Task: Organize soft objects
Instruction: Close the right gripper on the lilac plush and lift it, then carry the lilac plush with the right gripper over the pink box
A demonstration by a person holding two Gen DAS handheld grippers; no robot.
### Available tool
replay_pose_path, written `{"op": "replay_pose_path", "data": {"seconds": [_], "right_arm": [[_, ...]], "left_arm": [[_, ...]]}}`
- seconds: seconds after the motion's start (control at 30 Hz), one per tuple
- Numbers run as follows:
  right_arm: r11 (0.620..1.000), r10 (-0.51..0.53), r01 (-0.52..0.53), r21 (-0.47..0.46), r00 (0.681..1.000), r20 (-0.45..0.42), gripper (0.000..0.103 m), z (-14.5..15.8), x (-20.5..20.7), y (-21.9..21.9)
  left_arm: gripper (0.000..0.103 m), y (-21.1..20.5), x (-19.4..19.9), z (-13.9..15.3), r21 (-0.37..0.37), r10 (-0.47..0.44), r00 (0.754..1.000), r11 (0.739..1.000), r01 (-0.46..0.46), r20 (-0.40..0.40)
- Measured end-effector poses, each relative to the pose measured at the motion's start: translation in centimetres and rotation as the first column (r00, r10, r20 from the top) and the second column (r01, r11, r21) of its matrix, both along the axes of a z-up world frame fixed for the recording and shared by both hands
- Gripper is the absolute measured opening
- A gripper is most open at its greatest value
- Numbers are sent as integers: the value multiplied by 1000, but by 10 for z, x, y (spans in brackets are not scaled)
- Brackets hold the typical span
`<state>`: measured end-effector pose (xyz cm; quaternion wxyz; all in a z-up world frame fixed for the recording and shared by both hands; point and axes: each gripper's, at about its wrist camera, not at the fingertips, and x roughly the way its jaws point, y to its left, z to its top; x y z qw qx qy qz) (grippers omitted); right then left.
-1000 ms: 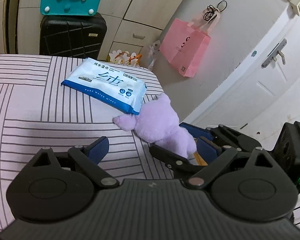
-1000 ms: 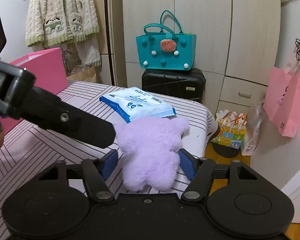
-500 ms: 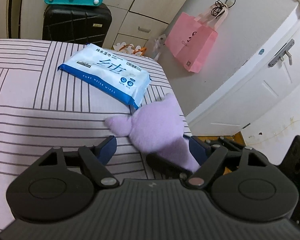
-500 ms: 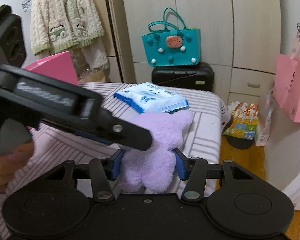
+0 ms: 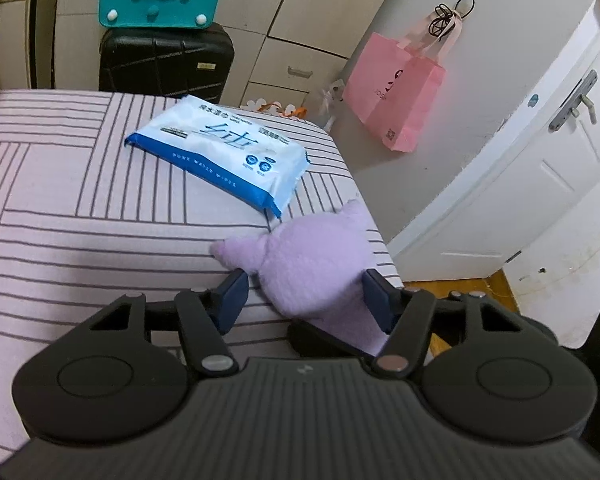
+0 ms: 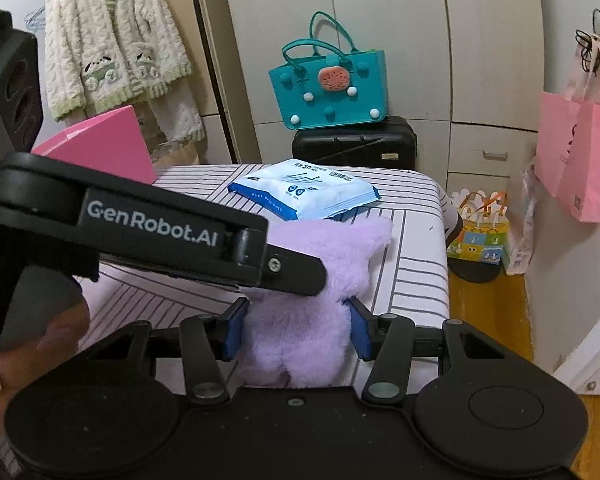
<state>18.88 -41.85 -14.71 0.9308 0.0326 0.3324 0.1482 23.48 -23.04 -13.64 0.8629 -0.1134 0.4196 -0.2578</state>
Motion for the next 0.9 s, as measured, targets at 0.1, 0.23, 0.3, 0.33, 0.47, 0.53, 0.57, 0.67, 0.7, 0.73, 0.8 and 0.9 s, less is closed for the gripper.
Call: {"op": "replay_pose_path", "data": {"seconds": [0.1, 0.23, 0.3, 0.33, 0.47, 0.53, 0.57, 0.67, 0.7, 0.73, 0.8, 0.9], "right_arm": [[999, -8, 8, 44, 1000, -13, 55, 1, -2, 2], [998, -36, 38, 54, 999, -34, 55, 1, -4, 7], [998, -31, 34, 61, 999, -45, 55, 2, -7, 10], [998, -29, 32, 59, 998, -50, 55, 2, -9, 12], [999, -23, 26, 45, 997, -69, 55, 5, -18, 24], [999, -23, 27, 45, 996, -88, 55, 8, -21, 28], [999, -20, 25, 43, 995, -100, 55, 10, -23, 31], [999, -8, 14, 48, 992, -126, 55, 16, -31, 38], [999, -5, 11, 50, 991, -132, 55, 18, -34, 41], [999, -1, 8, 53, 990, -141, 55, 20, -37, 43], [997, 12, 0, 73, 986, -167, 55, 24, -42, 46], [996, 34, -17, 88, 980, -194, 55, 33, -51, 53]], "left_arm": [[60, -2, -3, -1, -14, -6, 1000, 1000, 5, -14], [57, 0, -12, 0, 10, 26, 1000, 1000, -26, -10], [54, 3, -17, 1, 21, 29, 1000, 999, -29, -10], [53, 5, -18, 2, 28, 28, 1000, 999, -28, -12], [51, 12, -24, 5, 41, 20, 999, 999, -19, -39], [51, 15, -28, 8, 60, 14, 998, 998, -11, -56], [51, 17, -30, 9, 70, 8, 998, 998, -4, -60], [51, 23, -37, 15, 95, -12, 996, 995, 20, -87], [51, 25, -38, 16, 98, -18, 996, 995, 27, -93], [51, 28, -41, 18, 99, -27, 995, 994, 37, -99], [51, 33, -46, 23, 108, -44, 993, 992, 57, -114], [52, 42, -54, 30, 124, -71, 990, 989, 86, -125]]}}
